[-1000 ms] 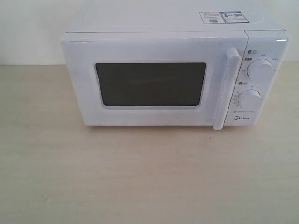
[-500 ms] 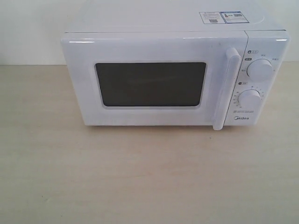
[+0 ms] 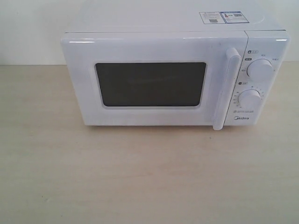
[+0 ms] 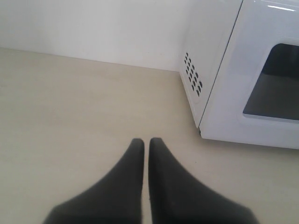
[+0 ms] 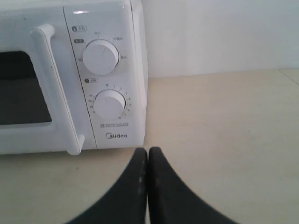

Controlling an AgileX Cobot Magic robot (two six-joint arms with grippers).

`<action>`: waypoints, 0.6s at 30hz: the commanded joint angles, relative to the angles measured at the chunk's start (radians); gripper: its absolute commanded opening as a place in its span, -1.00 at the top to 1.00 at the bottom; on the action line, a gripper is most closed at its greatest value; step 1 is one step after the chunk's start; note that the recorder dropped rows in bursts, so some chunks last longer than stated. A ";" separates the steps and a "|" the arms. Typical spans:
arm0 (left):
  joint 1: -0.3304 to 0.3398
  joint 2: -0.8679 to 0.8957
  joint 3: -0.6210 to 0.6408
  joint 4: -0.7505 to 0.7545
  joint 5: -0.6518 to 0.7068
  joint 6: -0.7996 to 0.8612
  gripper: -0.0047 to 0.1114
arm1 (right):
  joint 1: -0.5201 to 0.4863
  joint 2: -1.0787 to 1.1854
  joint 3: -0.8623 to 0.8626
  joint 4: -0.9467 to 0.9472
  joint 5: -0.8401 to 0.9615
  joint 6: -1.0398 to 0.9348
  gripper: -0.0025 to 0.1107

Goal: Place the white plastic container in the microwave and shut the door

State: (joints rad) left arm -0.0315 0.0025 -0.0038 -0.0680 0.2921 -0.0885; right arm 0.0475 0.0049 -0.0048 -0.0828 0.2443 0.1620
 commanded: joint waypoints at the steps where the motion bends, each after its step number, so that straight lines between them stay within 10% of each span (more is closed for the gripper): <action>1: 0.002 -0.003 0.004 0.002 -0.001 -0.008 0.84 | -0.007 -0.005 0.005 -0.006 0.032 0.004 0.96; 18: 0.002 -0.003 0.004 0.002 -0.001 -0.008 0.84 | -0.007 -0.005 0.005 -0.006 0.113 0.006 0.96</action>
